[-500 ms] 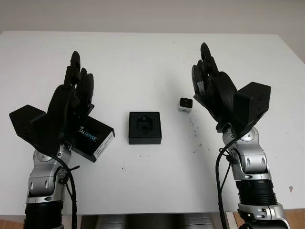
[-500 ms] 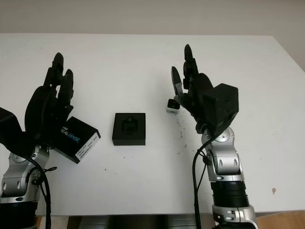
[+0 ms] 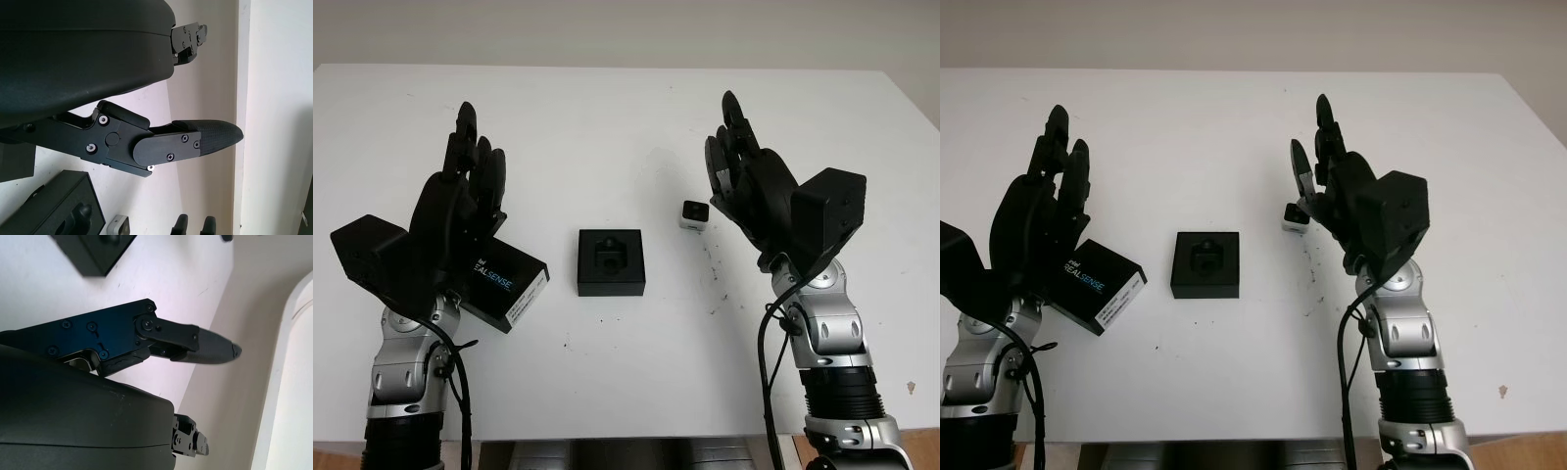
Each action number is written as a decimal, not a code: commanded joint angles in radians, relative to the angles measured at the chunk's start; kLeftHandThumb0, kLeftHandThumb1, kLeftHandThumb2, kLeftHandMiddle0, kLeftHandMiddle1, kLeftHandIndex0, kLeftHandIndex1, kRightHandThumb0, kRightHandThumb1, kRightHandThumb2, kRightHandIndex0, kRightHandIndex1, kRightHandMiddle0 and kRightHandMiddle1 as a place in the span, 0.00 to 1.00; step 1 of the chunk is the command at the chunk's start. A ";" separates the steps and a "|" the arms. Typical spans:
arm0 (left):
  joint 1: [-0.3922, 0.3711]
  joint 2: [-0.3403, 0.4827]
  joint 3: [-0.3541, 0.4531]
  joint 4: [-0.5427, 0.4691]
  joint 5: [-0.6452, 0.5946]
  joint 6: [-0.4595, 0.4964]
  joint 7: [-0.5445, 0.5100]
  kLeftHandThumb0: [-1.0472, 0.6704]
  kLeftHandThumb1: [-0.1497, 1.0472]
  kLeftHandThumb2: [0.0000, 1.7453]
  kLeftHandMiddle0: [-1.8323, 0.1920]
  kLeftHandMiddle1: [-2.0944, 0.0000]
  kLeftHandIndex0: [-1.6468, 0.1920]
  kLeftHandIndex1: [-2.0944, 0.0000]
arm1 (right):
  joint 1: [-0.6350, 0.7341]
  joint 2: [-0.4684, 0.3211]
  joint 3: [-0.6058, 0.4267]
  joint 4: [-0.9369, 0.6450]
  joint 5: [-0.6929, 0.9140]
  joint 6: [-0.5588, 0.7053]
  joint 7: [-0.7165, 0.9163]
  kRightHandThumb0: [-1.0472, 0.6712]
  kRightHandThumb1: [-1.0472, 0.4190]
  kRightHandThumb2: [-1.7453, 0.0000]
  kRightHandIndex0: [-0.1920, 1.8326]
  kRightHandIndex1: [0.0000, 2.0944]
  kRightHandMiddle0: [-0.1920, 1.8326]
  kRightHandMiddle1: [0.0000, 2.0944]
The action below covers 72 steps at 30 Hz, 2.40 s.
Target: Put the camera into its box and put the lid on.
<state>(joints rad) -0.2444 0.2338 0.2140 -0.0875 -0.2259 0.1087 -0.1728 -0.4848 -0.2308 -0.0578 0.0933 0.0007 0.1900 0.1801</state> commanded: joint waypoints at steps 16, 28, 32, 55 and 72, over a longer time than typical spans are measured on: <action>0.010 0.004 0.004 -0.040 -0.005 0.022 -0.001 0.18 1.00 0.30 1.00 1.00 1.00 1.00 | -0.323 -0.361 0.217 0.335 -0.384 -0.175 0.179 0.24 0.16 0.98 0.25 0.10 0.22 0.11; 0.010 0.007 0.007 -0.049 -0.013 0.039 -0.006 0.17 1.00 0.29 1.00 1.00 1.00 1.00 | -0.321 -0.425 0.364 0.324 -0.604 -0.209 0.276 0.21 0.17 0.97 0.15 0.27 0.24 0.03; 0.011 0.010 0.007 -0.051 -0.011 0.041 -0.009 0.18 1.00 0.30 1.00 1.00 1.00 1.00 | -0.295 -0.415 0.363 0.298 -0.624 -0.198 0.261 0.24 0.17 0.97 0.17 0.26 0.25 0.03; 0.006 0.008 0.003 -0.035 -0.002 0.033 -0.015 0.18 1.00 0.30 1.00 1.00 1.00 1.00 | -0.075 -0.385 0.344 0.263 -0.774 -0.317 -0.261 0.21 0.12 0.96 0.19 0.09 0.35 0.06; 0.010 0.008 -0.001 -0.029 0.017 0.016 -0.015 0.17 1.00 0.31 1.00 1.00 1.00 1.00 | -0.082 -0.294 0.302 0.307 -0.674 -0.215 -0.251 0.22 0.10 0.97 0.19 0.05 0.32 0.07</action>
<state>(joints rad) -0.2351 0.2351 0.2156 -0.1151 -0.2140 0.1348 -0.1875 -0.5636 -0.5363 0.2614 0.4094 -0.6892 -0.0373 -0.0803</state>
